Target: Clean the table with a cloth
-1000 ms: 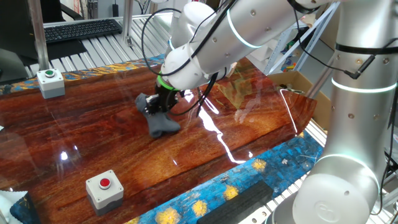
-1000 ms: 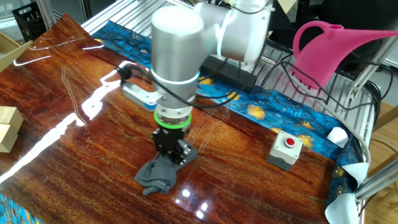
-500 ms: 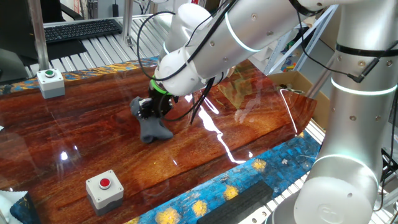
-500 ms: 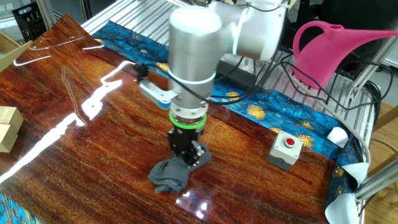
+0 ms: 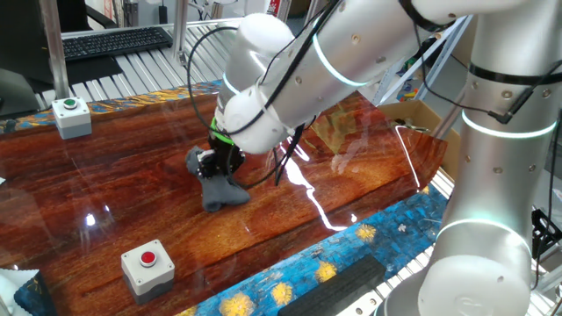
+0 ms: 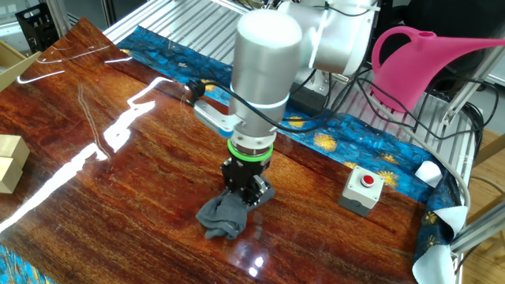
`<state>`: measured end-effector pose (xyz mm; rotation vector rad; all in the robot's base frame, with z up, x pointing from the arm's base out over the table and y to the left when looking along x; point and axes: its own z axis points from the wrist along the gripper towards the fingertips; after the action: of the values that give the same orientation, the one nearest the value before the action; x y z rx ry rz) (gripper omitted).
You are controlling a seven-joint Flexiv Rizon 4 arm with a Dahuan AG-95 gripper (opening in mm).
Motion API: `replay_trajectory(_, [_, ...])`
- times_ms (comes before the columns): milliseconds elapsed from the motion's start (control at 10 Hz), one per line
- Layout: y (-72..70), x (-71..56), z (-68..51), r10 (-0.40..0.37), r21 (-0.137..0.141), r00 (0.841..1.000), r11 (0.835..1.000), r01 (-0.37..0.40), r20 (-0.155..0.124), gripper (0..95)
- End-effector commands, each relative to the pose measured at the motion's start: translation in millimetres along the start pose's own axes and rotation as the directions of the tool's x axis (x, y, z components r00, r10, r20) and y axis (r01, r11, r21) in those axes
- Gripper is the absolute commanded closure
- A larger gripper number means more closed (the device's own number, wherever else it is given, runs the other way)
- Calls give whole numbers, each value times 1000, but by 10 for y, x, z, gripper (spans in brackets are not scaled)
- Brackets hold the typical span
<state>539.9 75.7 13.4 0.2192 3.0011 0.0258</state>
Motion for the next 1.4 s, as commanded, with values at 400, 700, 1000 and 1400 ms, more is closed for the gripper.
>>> replay_trajectory(400, [-452,-71,-26,-140,21,990,990,140,-5,950])
replay_trajectory(700, [-736,-50,31,-172,-12,985,985,172,-8,950])
replay_trajectory(1000, [-811,-3,-109,-170,-33,982,985,168,-79,950])
replay_trajectory(1400, [-816,86,-284,-164,-27,976,986,162,-145,950])
